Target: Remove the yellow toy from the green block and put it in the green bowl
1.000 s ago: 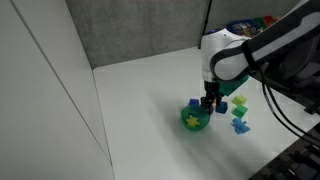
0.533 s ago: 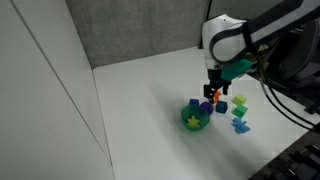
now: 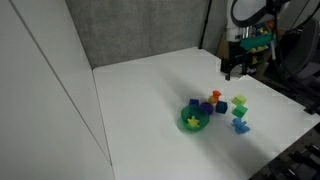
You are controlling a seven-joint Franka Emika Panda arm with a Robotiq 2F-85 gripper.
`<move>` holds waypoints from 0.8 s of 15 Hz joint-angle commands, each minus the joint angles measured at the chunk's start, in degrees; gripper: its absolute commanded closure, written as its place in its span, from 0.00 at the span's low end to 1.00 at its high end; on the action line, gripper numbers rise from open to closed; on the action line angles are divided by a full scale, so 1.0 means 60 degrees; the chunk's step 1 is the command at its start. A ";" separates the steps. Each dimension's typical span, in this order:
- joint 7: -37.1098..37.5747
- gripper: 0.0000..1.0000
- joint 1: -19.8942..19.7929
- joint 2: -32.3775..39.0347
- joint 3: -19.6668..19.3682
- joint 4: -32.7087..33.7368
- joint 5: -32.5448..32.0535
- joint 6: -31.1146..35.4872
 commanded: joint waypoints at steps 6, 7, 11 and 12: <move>-0.1914 0.00 -0.0891 -0.2208 -0.0337 -0.0892 -0.0173 -0.1099; -0.2170 0.00 -0.0942 -0.2498 -0.0374 -0.1022 -0.0253 -0.1126; -0.2565 0.00 -0.1028 -0.3684 -0.0472 -0.1616 -0.0594 -0.0969; -0.2490 0.00 -0.1034 -0.4030 -0.0482 -0.1791 -0.0619 -0.0880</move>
